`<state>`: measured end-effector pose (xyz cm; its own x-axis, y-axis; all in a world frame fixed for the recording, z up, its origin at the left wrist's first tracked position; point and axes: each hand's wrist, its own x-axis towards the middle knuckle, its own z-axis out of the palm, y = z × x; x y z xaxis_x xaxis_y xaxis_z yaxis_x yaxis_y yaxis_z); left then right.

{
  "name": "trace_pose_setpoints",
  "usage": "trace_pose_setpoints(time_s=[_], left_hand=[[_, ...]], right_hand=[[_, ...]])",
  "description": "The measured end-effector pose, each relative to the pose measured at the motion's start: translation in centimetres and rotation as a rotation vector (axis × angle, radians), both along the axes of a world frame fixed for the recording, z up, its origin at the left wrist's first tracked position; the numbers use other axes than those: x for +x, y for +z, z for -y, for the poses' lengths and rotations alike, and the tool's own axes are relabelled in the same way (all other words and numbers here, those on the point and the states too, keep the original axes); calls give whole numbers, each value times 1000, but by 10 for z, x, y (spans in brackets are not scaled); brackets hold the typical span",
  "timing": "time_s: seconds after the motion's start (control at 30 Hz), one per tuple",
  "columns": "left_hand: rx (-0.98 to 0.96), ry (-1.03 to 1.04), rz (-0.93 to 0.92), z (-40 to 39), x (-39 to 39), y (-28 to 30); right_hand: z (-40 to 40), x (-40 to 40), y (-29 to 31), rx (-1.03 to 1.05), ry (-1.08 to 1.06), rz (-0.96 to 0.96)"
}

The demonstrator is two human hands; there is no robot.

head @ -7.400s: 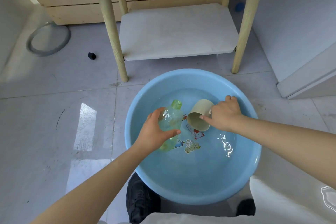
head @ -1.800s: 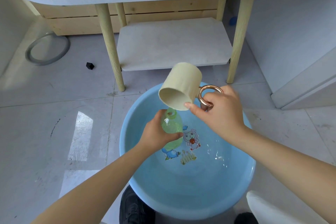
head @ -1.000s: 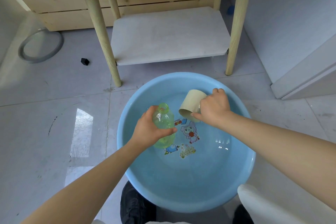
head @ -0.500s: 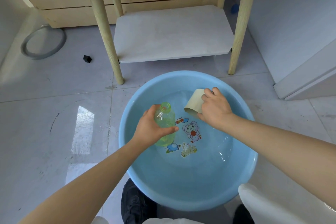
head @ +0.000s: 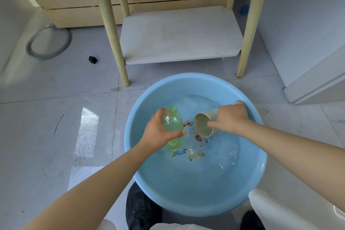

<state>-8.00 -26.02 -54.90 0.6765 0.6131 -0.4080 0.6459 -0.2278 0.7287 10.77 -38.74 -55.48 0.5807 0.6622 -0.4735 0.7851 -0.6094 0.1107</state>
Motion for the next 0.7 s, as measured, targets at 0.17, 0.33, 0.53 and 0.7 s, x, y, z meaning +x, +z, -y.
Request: trace_pose_setpoints(time_s=[0.17, 0.33, 0.53, 0.7], left_hand=[[-16, -6, -12, -2, 3, 0], [-22, -18, -6, 1, 7, -5], [-19, -45, 14, 7, 11, -1], [-6, -55, 24, 10, 14, -1]], right_hand=[[9, 14, 10, 239, -515, -353], [8, 10, 26, 478, -699, -653], [-1, -4, 47, 594, -682, -771], [-7, -14, 54, 626, -546, -539]])
